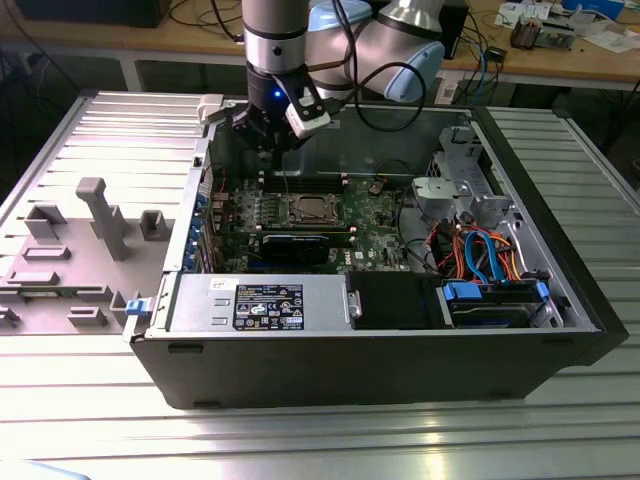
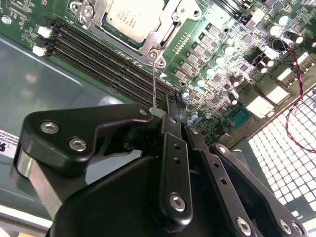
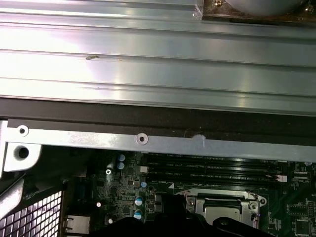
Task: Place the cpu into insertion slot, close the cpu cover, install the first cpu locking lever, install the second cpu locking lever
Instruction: 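Install the first cpu locking lever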
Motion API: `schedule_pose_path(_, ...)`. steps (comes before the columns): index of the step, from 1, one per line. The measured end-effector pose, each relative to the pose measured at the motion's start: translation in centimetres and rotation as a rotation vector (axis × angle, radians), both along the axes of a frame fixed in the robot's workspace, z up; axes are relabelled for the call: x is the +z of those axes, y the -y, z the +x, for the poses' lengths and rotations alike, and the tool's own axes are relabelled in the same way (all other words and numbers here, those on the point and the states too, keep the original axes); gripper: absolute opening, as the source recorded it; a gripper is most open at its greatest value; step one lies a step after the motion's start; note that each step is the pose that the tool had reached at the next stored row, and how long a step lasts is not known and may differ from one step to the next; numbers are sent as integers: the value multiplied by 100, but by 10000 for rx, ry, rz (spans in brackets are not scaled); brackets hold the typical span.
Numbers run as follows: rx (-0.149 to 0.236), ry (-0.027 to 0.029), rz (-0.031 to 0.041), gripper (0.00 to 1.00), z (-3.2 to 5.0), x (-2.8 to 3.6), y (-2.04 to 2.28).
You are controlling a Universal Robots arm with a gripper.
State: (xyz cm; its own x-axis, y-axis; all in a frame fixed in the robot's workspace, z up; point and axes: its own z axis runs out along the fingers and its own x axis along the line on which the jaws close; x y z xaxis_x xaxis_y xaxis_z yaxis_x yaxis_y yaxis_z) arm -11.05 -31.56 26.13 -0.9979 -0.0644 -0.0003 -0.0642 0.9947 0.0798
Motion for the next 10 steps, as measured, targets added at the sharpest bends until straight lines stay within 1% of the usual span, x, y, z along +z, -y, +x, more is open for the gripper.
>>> schedule_pose_path(10, 1, 0, -35, 11, 60, 0, 0)
